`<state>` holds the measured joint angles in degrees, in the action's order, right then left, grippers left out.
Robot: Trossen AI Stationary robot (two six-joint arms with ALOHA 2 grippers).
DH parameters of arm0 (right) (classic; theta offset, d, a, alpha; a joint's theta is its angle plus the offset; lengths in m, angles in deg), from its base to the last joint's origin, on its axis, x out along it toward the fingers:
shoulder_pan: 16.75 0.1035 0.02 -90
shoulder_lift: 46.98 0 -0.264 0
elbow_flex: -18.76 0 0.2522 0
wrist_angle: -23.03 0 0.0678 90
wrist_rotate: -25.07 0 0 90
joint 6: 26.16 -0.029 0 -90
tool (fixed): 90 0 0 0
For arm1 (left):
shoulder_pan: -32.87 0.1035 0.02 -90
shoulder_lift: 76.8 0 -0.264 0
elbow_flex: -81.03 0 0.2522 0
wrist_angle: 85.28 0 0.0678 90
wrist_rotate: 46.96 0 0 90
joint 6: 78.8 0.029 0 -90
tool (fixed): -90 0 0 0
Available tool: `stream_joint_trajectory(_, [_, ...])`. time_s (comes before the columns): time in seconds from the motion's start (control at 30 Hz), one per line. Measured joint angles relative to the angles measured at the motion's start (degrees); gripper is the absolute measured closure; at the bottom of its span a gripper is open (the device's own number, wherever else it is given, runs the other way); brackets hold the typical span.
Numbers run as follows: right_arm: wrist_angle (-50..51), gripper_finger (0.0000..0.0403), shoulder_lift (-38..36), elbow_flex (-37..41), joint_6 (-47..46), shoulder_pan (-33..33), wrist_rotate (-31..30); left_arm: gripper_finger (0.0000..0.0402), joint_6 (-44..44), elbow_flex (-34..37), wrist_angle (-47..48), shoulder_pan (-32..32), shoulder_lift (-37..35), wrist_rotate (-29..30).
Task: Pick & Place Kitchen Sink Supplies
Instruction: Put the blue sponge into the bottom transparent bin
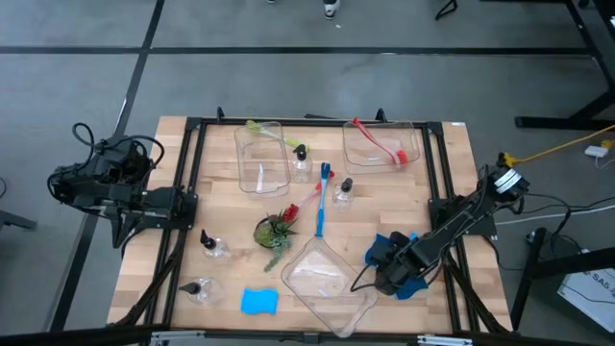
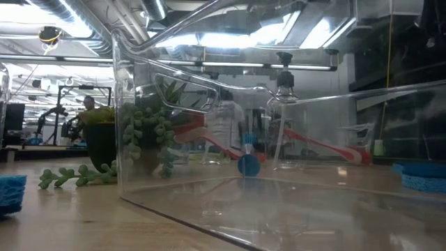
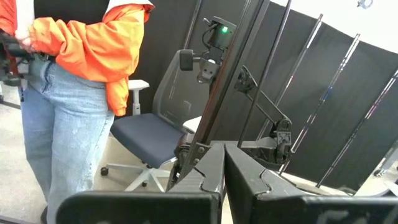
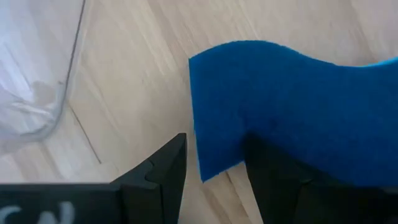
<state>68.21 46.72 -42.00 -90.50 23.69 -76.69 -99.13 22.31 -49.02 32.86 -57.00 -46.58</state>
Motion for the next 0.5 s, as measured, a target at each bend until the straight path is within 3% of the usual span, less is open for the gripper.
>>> stream_joint_trajectory(0.23, [0.8, 0.0263, 2.3, -0.3, 0.1, 0.0, -0.6, 0.0395, 0.0, 0.0, 0.0, 0.0, 0.0, 0.0])
stream_joint_trajectory(0.5, [1.5, 0.037, 0.8, -0.1, 0.3, -0.2, -0.8, 0.0395, 0.0, 0.0, 0.0, 0.0, 0.0, 0.0])
